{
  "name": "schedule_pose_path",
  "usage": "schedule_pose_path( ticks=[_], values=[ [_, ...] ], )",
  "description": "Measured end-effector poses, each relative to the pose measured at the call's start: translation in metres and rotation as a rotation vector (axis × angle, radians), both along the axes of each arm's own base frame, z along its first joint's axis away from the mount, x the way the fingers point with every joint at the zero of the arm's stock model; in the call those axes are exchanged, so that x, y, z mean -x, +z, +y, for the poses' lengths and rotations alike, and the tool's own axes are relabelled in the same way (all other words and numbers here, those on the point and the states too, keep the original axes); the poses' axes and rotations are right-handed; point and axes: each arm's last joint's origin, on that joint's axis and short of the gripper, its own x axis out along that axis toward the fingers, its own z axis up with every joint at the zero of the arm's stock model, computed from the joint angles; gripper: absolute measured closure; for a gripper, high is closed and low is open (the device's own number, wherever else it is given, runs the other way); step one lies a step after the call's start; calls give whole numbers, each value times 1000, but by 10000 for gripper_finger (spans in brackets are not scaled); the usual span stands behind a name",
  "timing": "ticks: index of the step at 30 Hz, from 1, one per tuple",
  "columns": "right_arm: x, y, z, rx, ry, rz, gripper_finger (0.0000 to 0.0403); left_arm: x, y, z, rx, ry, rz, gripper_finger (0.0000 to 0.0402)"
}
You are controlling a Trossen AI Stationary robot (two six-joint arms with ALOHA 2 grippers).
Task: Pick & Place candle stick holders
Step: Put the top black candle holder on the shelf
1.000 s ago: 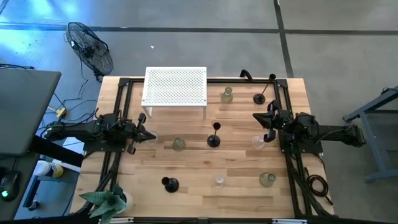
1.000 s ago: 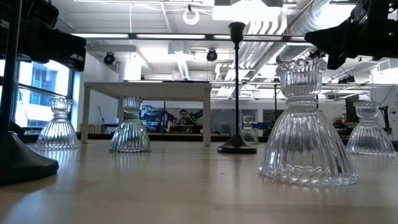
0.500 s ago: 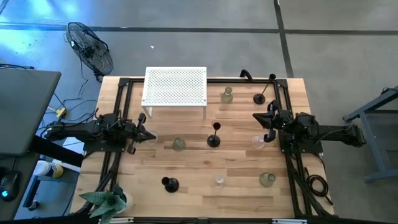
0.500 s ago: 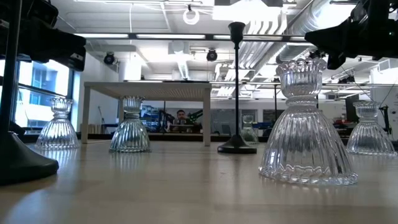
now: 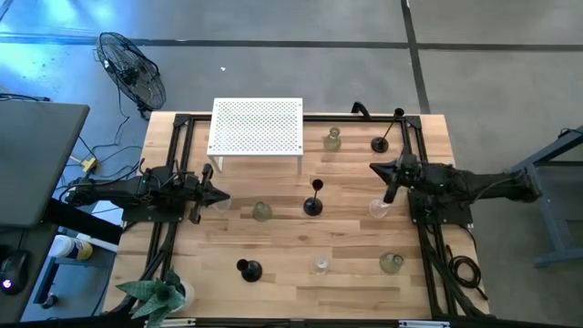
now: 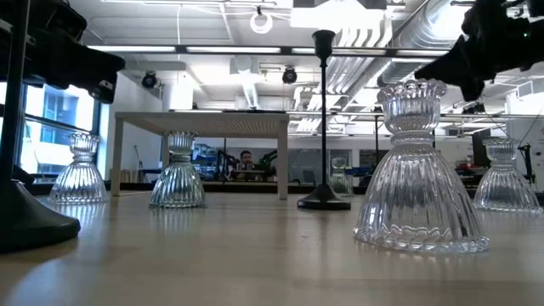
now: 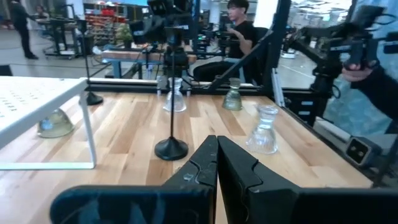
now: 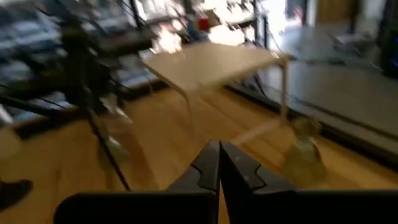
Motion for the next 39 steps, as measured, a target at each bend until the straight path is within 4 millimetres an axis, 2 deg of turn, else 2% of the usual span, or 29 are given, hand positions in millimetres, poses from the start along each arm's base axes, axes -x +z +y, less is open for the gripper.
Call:
schedule_pose_path(
  ticks=[4,10,13,17,21,27,31,39],
  values=[
    [-6,-2,6,-46,-171,179,403,0,0,1,0,36,-2,401],
    [-11,8,6,-49,-482,228,397,0,1,2,-6,61,-6,401],
    [-10,20,-3,-92,-605,230,373,0,1,2,-6,63,-6,401],
    [-7,30,-21,-142,-739,285,317,0,1,2,-14,62,-6,401],
    [-4,31,-40,-197,-780,374,266,0,1,2,-25,62,-8,401],
    [-5,34,-66,-260,-783,382,216,0,1,2,-25,55,-9,401],
    [-4,30,-80,-282,-843,405,203,0,1,1,-25,23,-10,401],
    [-16,27,-105,-262,-864,403,201,0,1,0,-26,8,-6,401]
  ],
)
